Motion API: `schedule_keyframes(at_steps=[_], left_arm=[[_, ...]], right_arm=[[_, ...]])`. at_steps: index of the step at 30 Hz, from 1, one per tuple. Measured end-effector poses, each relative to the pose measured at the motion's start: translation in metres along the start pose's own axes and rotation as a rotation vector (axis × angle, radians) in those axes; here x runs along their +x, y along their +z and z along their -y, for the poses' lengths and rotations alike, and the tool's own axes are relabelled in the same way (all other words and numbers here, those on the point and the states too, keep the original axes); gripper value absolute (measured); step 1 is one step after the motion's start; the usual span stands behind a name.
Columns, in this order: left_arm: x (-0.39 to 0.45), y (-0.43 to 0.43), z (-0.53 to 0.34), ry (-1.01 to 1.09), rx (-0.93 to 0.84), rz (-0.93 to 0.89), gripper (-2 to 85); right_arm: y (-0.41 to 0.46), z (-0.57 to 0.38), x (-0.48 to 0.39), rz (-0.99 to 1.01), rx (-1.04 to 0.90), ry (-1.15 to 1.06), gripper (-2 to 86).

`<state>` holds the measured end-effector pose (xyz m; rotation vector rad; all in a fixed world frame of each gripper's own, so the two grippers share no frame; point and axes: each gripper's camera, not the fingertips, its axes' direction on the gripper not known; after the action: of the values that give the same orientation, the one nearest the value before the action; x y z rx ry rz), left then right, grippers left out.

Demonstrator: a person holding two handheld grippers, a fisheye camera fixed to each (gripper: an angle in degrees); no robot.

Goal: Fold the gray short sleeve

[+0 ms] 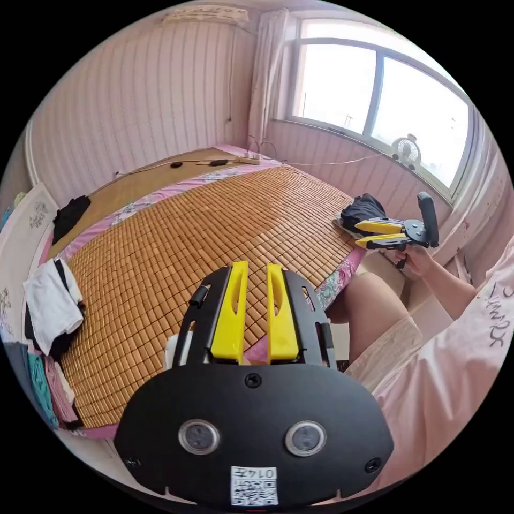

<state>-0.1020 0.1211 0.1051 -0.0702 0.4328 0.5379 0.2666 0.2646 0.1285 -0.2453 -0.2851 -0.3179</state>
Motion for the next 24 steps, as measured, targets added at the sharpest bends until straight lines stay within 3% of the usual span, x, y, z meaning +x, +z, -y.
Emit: schedule_keyframes(at_steps=[5, 11, 17, 24], left_arm=[[-0.104, -0.148, -0.166, -0.429, 0.172, 0.307, 5.2], [-0.181, -0.268, -0.315, -0.759, 0.339, 0.527, 4.9], [-0.247, -0.346, -0.407, -0.910, 0.427, 0.630, 4.8], [-0.329, -0.430, -0.442, -0.942, 0.530, 0.716, 4.1]], right_arm=[[0.040, 0.119, -0.179, 0.266, 0.023, -0.417, 14.4], [0.069, 0.234, -0.388, 0.410, 0.047, -0.878, 14.1], [0.084, 0.324, -0.586, 0.506, 0.054, -1.169, 13.7], [0.112, 0.407, -0.759, 0.556, 0.024, -1.221, 13.3]])
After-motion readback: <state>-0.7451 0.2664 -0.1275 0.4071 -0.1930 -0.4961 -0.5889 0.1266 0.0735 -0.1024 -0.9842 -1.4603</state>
